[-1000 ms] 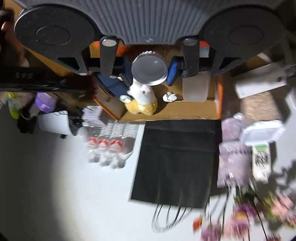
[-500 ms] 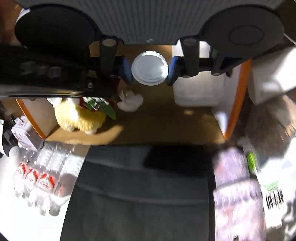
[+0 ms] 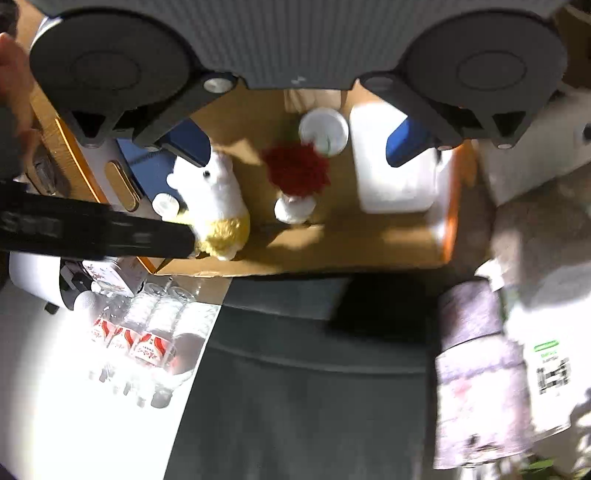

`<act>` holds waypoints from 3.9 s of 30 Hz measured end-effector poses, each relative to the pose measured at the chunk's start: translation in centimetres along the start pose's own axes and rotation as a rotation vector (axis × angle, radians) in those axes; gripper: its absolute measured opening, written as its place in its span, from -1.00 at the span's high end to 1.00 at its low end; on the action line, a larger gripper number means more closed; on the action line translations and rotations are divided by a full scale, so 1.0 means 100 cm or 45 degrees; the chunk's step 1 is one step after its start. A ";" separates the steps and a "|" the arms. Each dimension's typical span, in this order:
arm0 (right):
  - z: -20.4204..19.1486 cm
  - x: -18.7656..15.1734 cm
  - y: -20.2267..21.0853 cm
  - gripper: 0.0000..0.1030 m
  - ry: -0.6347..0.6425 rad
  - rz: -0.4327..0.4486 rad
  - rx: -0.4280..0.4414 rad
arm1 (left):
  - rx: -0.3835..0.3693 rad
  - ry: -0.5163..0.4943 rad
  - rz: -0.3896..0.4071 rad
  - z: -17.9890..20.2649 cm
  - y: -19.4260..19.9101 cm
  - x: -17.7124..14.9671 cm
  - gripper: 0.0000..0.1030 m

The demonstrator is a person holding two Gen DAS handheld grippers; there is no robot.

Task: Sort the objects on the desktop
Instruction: 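Carry the lid and toy into the cardboard box and open both tools, then move both tools back over the lavender pouch and cable, then grasp a white cap with the left tool while the right tool grasps the black cable, then carry the cap and cable into the cardboard box and open both tools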

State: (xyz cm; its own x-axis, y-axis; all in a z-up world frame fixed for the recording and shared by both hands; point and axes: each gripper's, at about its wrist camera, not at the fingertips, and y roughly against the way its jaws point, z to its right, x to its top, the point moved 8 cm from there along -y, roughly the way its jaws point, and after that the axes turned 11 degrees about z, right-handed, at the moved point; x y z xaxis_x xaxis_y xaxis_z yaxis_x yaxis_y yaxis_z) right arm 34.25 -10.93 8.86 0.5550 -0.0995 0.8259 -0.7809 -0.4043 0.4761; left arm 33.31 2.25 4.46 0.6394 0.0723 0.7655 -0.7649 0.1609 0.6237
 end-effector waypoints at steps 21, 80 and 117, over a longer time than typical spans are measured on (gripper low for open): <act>-0.004 -0.240 0.219 -0.71 0.342 0.168 -0.057 | 0.135 -0.084 0.428 0.042 0.206 -0.227 -1.00; 0.008 -0.192 0.196 0.82 0.276 0.252 -0.065 | -0.238 -0.137 0.374 0.037 0.174 -0.193 0.74; 0.013 -0.093 0.189 0.82 0.248 0.405 0.024 | -0.224 -0.129 0.503 0.028 0.186 -0.104 0.74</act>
State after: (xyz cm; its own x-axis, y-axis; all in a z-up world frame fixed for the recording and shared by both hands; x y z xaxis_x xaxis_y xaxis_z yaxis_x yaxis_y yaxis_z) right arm 14.65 -18.83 9.79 0.2193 -0.0488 0.9744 -0.8992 -0.3978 0.1824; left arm 12.18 1.71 8.54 0.2832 0.0662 0.9568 -0.9184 0.3060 0.2507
